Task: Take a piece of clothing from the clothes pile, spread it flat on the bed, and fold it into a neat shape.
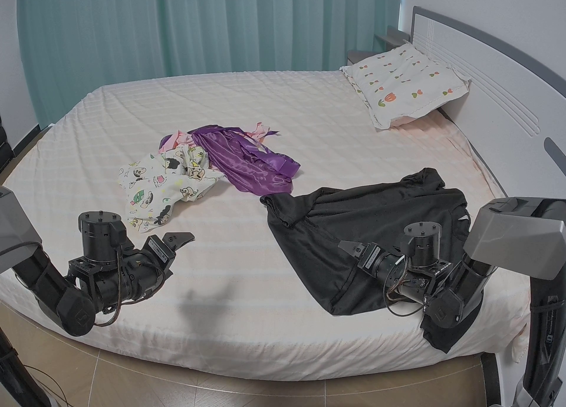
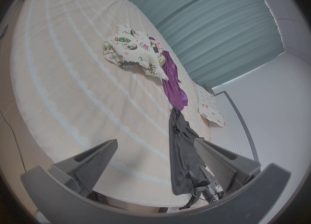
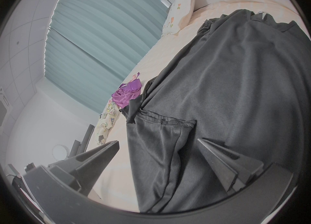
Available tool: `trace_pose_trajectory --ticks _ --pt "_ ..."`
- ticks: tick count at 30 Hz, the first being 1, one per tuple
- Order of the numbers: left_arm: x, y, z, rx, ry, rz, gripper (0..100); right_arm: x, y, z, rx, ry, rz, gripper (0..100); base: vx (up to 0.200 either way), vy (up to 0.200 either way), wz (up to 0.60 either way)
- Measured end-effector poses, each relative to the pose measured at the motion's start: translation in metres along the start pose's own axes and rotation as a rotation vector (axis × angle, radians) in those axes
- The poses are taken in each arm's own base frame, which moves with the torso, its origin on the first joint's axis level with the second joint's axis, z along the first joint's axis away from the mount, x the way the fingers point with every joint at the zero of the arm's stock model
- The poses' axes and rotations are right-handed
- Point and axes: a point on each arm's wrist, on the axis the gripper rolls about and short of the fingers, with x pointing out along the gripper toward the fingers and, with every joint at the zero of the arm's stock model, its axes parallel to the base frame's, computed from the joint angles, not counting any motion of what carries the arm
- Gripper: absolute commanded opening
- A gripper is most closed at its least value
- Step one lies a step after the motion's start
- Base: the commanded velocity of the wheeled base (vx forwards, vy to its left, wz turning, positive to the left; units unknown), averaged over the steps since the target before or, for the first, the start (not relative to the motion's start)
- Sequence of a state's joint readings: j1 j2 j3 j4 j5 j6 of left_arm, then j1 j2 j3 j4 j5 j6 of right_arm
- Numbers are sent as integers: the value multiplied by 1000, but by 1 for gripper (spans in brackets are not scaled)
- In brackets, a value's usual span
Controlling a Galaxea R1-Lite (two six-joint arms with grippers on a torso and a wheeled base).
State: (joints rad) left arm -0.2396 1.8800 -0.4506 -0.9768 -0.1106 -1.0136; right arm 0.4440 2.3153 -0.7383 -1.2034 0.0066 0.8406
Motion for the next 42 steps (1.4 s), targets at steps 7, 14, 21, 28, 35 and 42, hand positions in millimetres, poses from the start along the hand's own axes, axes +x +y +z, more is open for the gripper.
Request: trace_pose_trajectory --ticks 7,14,21,28,35,42 --pt "0 0 0 -1 0 0 100 20 -7 -5 -27 0 -3 0 0 0 0" --pt "0 0 0 -1 1 0 100 24 -7 -12 -50 4 7 0 0 0 0" --pt "0 0 0 -1 2 1 100 15 8 -29 -79 27 64 0 0 0 0" --pt "0 0 0 -1 2 1 100 -1 38 -65 -123 95 166 0 0 0 0" --pt "0 0 0 -1 3 1 100 -11 64 -106 -191 182 251 0 0 0 0" --pt "0 0 0 0 1 -2 100 -15 72 -132 -232 237 284 100 0 0 0"
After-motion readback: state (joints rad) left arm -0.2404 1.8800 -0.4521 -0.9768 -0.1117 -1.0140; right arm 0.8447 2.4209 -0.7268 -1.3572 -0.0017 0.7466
